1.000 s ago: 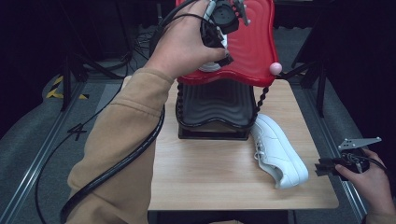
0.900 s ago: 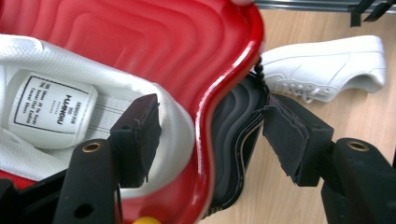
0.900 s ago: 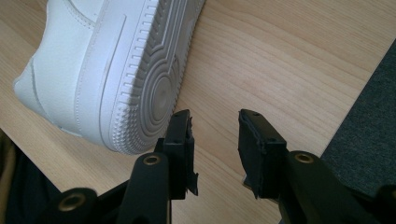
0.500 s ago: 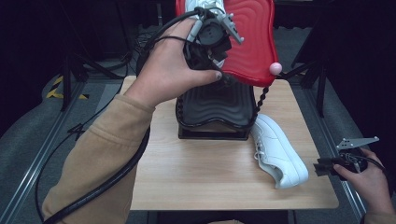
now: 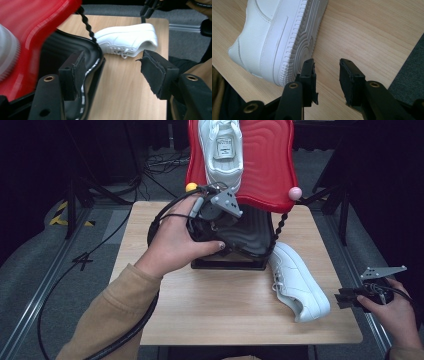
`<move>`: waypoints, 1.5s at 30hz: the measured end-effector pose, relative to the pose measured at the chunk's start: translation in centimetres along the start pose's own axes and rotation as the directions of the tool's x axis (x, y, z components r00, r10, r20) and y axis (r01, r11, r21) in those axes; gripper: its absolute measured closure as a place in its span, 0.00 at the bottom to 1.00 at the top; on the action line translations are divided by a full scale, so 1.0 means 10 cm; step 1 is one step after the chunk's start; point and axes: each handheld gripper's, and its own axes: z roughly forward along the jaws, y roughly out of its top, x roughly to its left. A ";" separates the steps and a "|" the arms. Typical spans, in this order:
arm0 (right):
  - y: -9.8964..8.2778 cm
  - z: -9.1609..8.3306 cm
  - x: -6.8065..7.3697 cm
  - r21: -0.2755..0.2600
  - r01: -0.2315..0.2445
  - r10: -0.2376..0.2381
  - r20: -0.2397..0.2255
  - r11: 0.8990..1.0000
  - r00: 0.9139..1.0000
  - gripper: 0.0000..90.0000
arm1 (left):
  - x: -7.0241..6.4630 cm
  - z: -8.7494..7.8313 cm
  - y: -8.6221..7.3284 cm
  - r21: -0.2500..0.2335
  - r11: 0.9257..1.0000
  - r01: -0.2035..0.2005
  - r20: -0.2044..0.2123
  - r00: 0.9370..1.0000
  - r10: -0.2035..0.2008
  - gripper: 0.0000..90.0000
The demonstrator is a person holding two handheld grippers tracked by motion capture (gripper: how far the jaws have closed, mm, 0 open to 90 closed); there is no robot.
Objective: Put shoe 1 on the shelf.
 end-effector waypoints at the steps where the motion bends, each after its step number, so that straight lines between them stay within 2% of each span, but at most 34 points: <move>1: 0.00 0.00 0.00 -0.001 -0.001 0.001 -0.003 1.000 1.000 0.73 | -0.01 0.02 -0.03 0.006 1.000 0.004 -0.002 1.000 -0.003 0.41; 6: 0.01 -0.01 0.01 -0.010 0.006 -0.006 -0.021 1.000 1.000 0.75 | -0.08 0.17 -0.22 0.003 1.000 0.019 0.004 1.000 -0.019 0.40; 8: 0.01 -0.01 0.01 -0.011 0.020 -0.020 -0.036 1.000 0.999 0.80 | -0.10 0.22 -0.31 0.004 1.000 0.023 0.013 1.000 -0.023 0.40; 10: 0.02 -0.01 0.02 -0.011 0.031 -0.031 -0.044 0.999 0.999 0.84 | -0.13 0.29 -0.43 0.014 1.000 0.027 -0.004 1.000 -0.027 0.39; 13: 0.04 -0.01 0.03 -0.018 0.050 -0.051 -0.050 0.999 0.997 0.92 | -0.15 0.38 -0.59 0.005 0.998 0.055 0.007 0.998 -0.055 0.39; 15: 0.05 -0.01 0.04 -0.022 0.058 -0.059 -0.058 0.998 0.997 0.94 | -0.18 0.46 -0.71 0.023 0.998 0.065 -0.008 0.998 -0.064 0.39; 17: 0.06 -0.01 0.06 -0.027 0.068 -0.069 -0.068 0.997 0.995 0.96 | -0.19 0.53 -0.81 0.044 0.996 0.081 -0.004 0.997 -0.081 0.38; 18: 0.06 -0.01 0.06 -0.027 0.068 -0.069 -0.068 0.997 0.995 0.96 | -0.19 0.53 -0.81 0.044 0.996 0.081 -0.004 0.997 -0.081 0.38; 19: 0.06 -0.01 0.06 -0.026 0.068 -0.069 -0.074 0.997 0.995 0.97 | -0.23 0.61 -0.92 0.088 0.992 0.093 -0.035 0.995 -0.090 0.38; 21: 0.08 -0.01 0.08 -0.033 0.080 -0.082 -0.082 0.996 0.993 0.98 | -0.24 0.64 -0.98 0.092 0.991 0.100 -0.038 0.995 -0.097 0.38; 23: 0.09 -0.01 0.09 -0.038 0.082 -0.085 -0.083 0.996 0.993 0.98 | -0.26 0.67 -1.04 0.086 0.990 0.112 -0.035 0.993 -0.109 0.38; 27: 0.11 0.00 0.12 -0.052 0.094 -0.099 -0.095 0.994 0.991 0.99 | -0.29 0.71 -1.21 0.038 0.988 0.153 -0.010 0.988 -0.152 0.38; 29: 0.13 0.01 0.14 -0.054 0.099 -0.104 -0.099 0.994 0.990 0.99 | -0.28 0.72 -1.26 0.045 0.985 0.168 -0.012 0.986 -0.168 0.38; 31: 0.14 0.01 0.15 -0.057 0.103 -0.108 -0.105 0.993 0.989 0.99 | -0.27 0.70 -1.29 0.060 0.983 0.175 -0.033 0.984 -0.173 0.38; 33: 0.15 0.01 0.17 -0.061 0.103 -0.109 -0.106 0.993 0.988 0.99 | -0.26 0.68 -1.32 0.039 0.981 0.192 -0.023 0.981 -0.191 0.38; 39: 0.21 0.04 0.24 -0.069 0.135 -0.142 -0.120 0.988 0.983 0.99 | -0.29 0.70 -1.38 0.056 0.979 0.195 -0.018 0.981 -0.194 0.37; 42: 0.25 0.07 0.30 -0.064 0.162 -0.170 -0.134 0.985 0.976 0.99 | -0.32 0.73 -1.42 0.076 0.979 0.186 0.002 0.982 -0.187 0.37; 45: 0.30 0.11 0.35 -0.062 0.187 -0.194 -0.141 0.980 0.971 0.99 | -0.35 0.76 -1.45 0.102 0.978 0.181 0.004 0.983 -0.182 0.37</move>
